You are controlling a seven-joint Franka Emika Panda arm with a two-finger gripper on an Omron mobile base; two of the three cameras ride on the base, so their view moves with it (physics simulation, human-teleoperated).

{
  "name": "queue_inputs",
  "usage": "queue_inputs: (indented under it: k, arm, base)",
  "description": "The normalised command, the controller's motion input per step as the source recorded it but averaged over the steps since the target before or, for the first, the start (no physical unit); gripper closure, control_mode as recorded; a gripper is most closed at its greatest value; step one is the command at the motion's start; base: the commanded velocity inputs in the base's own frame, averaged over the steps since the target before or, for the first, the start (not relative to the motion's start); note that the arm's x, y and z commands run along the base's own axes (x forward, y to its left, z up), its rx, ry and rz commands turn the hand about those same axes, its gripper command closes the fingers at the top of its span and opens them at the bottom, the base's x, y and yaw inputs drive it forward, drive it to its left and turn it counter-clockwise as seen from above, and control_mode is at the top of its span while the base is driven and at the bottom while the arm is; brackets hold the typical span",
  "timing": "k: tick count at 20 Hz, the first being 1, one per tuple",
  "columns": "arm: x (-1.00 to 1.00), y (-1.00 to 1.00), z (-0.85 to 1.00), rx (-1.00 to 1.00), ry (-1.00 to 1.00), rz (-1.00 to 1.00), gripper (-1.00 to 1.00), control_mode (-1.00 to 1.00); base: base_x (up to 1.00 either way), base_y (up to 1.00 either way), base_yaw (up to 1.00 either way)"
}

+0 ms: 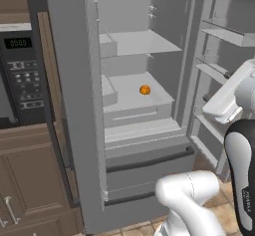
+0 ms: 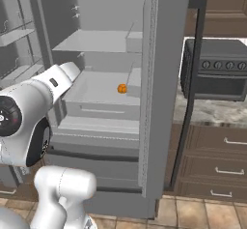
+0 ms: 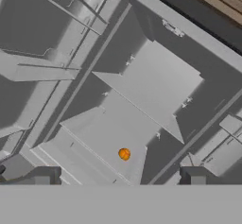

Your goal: Retrieve the kiwi and orange from the fridge and place them into the bowl on the dining table.

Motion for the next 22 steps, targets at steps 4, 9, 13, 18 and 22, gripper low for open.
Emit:
queue_inputs:
  k: [4,9,13,18,22]
  arm:
    - [0.00,0.00,0.00,0.00,0.00,0.00,-1.00,1.00]
    - [0.00,0.00,0.00,0.00,0.00,0.00,-1.00,1.00]
    - [0.00,0.00,0.00,0.00,0.00,0.00,-1.00,1.00]
    - [0.00,0.00,0.00,0.00,0.00,0.00,-1.00,1.00]
    - [0.00,0.00,0.00,0.00,0.00,0.00,-1.00,1.00]
  base:
    - [0.62,0.10,-0.05]
    - [0.40,0.06,-0.02]
    - [0.16,0.02,0.00]
    - [0.06,0.00,0.00]
    - [0.00,0.00,0.00]
